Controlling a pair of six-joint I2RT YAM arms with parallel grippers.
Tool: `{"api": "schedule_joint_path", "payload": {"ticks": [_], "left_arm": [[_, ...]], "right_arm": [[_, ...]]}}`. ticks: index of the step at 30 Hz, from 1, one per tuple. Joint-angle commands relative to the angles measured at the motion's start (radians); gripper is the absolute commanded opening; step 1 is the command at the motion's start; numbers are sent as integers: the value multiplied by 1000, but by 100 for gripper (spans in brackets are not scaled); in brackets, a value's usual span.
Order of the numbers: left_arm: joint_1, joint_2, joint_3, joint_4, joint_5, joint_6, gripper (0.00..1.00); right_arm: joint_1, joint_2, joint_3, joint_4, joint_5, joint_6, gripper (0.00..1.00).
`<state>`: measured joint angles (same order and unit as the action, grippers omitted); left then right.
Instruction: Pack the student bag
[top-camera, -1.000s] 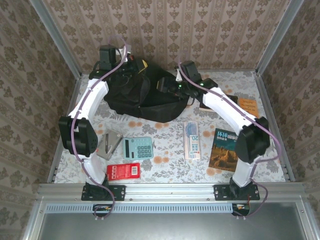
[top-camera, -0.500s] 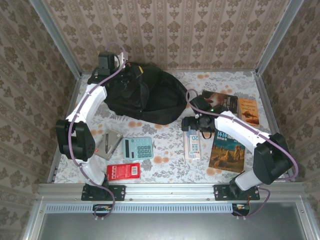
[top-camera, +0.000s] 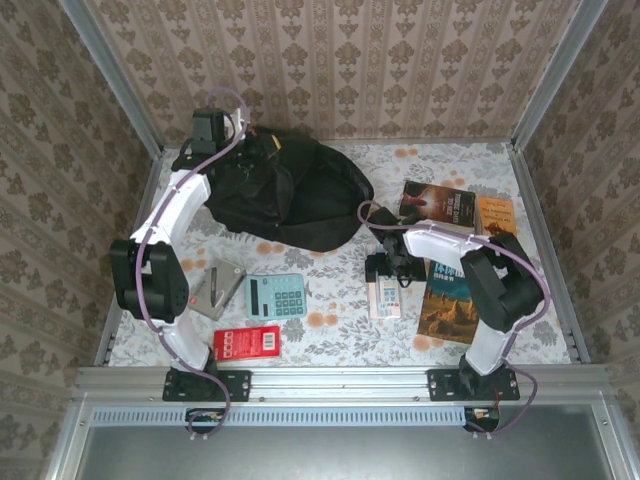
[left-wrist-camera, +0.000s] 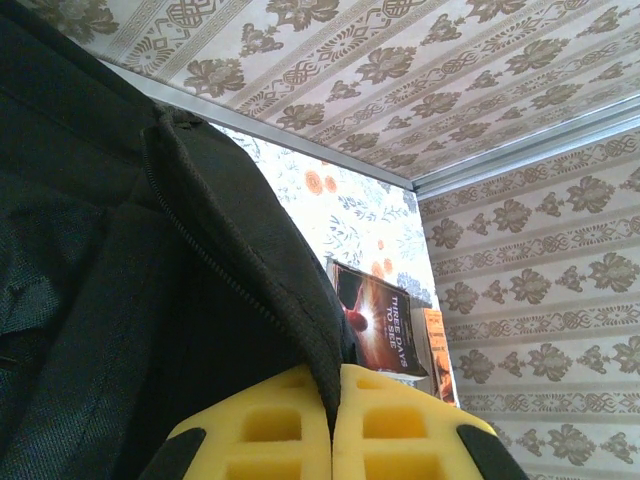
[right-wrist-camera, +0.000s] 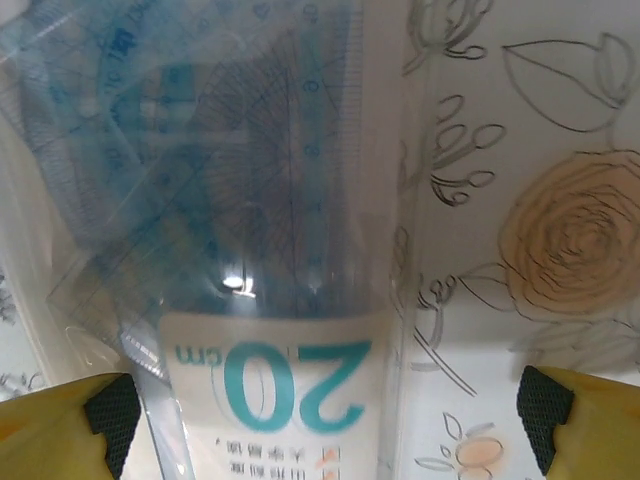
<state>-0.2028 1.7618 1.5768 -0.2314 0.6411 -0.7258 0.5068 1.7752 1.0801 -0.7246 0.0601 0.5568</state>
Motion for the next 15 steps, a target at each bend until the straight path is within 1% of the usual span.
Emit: {"api": "schedule_joint_path", "payload": {"ticks": [1, 4, 11, 15], "left_arm": [[6, -41, -1, 37, -4, 8, 0], [9, -36, -1, 37, -4, 6, 0], [7, -28, 0, 38, -4, 4, 0], [6, -27, 0, 36, -4, 7, 0]], "right_arm": [[10, 39, 24, 12, -40, 19, 100], [20, 53, 21, 21, -58, 19, 100], [36, 47, 18, 28, -47, 27, 100], [36, 3, 17, 24, -36, 31, 100]]}}
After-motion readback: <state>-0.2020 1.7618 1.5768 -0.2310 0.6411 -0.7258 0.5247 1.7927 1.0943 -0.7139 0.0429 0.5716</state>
